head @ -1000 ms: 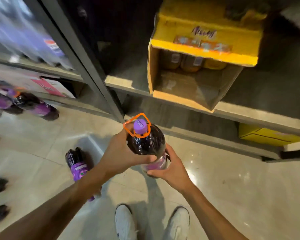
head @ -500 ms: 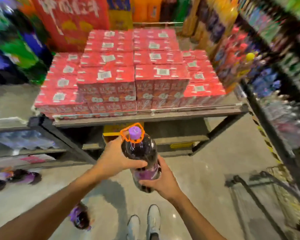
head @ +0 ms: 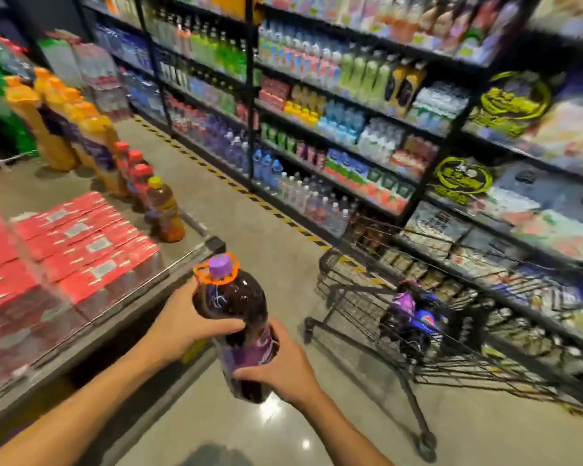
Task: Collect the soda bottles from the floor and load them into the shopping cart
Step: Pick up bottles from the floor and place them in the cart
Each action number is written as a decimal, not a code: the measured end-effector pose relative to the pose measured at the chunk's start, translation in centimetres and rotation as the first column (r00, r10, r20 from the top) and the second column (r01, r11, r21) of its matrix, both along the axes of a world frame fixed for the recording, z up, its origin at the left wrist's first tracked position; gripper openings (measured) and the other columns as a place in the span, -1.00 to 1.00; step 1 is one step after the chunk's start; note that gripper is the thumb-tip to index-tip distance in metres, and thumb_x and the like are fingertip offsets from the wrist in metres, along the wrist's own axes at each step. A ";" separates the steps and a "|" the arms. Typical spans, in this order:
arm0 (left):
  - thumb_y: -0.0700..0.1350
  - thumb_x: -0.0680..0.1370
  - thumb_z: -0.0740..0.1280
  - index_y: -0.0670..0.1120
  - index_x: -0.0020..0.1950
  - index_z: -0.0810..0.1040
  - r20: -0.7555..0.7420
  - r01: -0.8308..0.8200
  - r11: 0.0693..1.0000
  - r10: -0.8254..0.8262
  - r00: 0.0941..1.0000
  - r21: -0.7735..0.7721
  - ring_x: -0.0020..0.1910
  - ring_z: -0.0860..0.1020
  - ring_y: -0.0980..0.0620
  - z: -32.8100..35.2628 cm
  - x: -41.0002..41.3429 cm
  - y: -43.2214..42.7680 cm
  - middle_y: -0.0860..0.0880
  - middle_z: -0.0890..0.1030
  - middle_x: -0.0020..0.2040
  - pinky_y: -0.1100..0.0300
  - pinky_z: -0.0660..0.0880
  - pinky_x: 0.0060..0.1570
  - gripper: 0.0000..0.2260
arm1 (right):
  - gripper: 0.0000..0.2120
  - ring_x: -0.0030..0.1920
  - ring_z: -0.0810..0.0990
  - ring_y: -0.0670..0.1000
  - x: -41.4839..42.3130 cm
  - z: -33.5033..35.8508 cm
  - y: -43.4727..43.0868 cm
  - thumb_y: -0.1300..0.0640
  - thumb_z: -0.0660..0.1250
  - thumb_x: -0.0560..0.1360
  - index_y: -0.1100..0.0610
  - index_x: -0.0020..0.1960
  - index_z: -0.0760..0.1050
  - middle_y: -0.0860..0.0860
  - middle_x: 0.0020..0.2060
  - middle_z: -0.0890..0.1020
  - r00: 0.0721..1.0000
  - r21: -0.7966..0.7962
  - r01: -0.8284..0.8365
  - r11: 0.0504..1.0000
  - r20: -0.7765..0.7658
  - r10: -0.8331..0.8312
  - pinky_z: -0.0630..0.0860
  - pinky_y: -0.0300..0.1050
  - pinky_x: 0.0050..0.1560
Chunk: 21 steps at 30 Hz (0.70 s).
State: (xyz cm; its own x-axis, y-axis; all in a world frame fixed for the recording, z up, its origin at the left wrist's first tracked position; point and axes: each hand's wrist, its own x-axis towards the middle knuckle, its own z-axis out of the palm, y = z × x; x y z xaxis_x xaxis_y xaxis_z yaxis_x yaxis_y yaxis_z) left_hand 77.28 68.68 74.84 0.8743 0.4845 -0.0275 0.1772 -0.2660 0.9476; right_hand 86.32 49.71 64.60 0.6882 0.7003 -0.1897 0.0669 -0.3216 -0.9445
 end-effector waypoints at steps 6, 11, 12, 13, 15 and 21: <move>-0.16 0.20 0.73 0.10 0.25 0.50 0.043 0.258 0.963 -0.255 0.966 -0.073 0.08 0.62 0.34 0.4 15.0 -4.5 0.36 0.67 0.06 0.48 0.49 0.02 -0.29 | -0.15 0.19 0.66 -0.17 10.5 1.0 -6.0 0.01 0.77 0.17 -0.18 0.38 0.49 -0.21 0.17 0.69 0.970 0.001 0.244 0.970 0.007 -0.244 0.62 -0.08 0.24; -0.20 0.19 0.71 0.03 0.25 0.52 0.061 0.414 0.904 -0.409 0.910 -0.106 0.09 0.65 0.24 0.4 26.5 -6.7 0.23 0.70 0.10 0.40 0.53 0.03 -0.30 | -0.22 0.12 0.66 -0.25 18.4 2.5 -8.9 0.04 0.76 0.21 -0.13 0.35 0.51 -0.31 0.11 0.69 0.916 -0.007 0.399 0.917 0.061 -0.398 0.56 -0.30 0.12; -0.20 0.19 0.71 0.05 0.24 0.51 0.071 0.445 0.889 -0.440 0.895 -0.111 0.08 0.65 0.26 0.8 28.7 -7.1 0.25 0.69 0.09 0.41 0.52 0.02 -0.31 | -0.21 0.13 0.66 -0.23 19.9 2.7 -9.2 -0.02 0.75 0.19 -0.14 0.35 0.51 -0.29 0.12 0.69 0.901 -0.013 0.430 0.903 0.072 -0.428 0.58 -0.24 0.16; -0.20 0.21 0.70 0.06 0.24 0.51 0.074 0.481 0.872 -0.475 0.877 -0.096 0.08 0.65 0.27 0.7 31.0 -7.2 0.27 0.69 0.08 0.42 0.52 0.02 -0.32 | -0.22 0.13 0.66 -0.21 21.3 2.7 -9.5 -0.07 0.75 0.18 -0.15 0.33 0.51 -0.26 0.13 0.69 0.887 -0.021 0.457 0.889 0.085 -0.454 0.59 -0.16 0.18; -0.23 0.24 0.69 0.07 0.25 0.52 0.068 0.539 0.838 -0.535 0.842 -0.085 0.09 0.65 0.26 0.8 35.1 -7.5 0.27 0.69 0.09 0.41 0.52 0.04 -0.33 | -0.24 0.12 0.66 -0.19 24.3 2.6 -9.9 -0.13 0.74 0.17 -0.19 0.30 0.51 -0.25 0.12 0.69 0.863 -0.038 0.499 0.866 0.112 -0.492 0.61 -0.08 0.21; -0.19 0.28 0.69 0.06 0.27 0.53 0.058 0.655 0.749 -0.653 0.756 -0.100 0.13 0.67 0.17 0.6 45.9 -9.1 0.19 0.69 0.13 0.34 0.57 0.07 -0.36 | -0.17 0.19 0.66 -0.17 31.8 2.7 -11.2 -0.04 0.75 0.18 -0.18 0.38 0.50 -0.22 0.18 0.69 0.791 -0.034 0.609 0.792 0.093 -0.605 0.60 -0.05 0.28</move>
